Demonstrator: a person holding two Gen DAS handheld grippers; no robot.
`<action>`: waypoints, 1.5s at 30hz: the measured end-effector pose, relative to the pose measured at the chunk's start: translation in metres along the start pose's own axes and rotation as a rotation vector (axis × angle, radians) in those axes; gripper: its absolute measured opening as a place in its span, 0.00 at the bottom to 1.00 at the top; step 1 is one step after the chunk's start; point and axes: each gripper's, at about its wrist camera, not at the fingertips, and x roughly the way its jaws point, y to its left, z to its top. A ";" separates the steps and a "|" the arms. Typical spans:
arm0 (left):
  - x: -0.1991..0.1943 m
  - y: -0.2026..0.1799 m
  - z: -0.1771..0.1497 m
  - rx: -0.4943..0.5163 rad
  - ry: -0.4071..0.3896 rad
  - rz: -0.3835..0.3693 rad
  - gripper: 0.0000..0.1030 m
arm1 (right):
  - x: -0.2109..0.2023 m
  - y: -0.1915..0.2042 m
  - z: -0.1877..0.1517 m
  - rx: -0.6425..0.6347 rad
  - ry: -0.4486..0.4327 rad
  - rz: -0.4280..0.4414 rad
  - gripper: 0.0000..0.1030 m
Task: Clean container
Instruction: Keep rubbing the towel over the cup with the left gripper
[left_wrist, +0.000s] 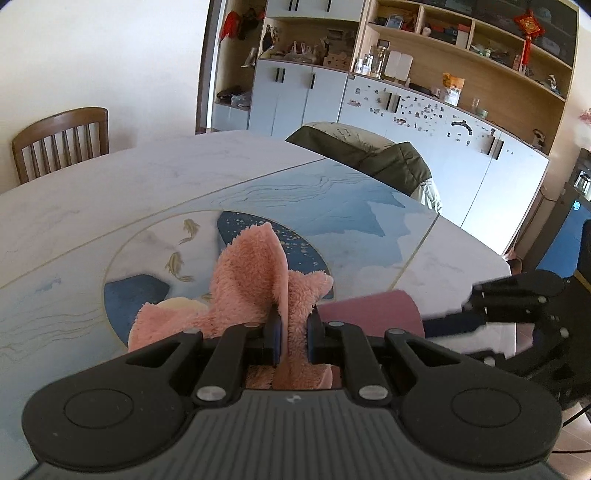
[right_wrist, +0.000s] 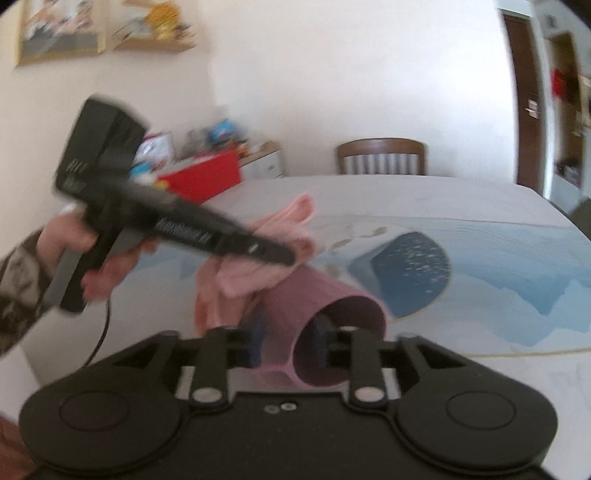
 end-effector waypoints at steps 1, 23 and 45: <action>0.000 0.000 -0.001 0.002 -0.001 0.005 0.12 | 0.003 -0.004 0.002 0.039 -0.009 -0.009 0.34; -0.039 -0.055 0.018 0.145 -0.051 -0.123 0.12 | 0.013 -0.016 0.013 0.134 -0.055 0.046 0.06; 0.014 0.018 0.014 -0.051 0.027 0.072 0.12 | 0.012 -0.017 0.011 0.115 -0.043 0.043 0.06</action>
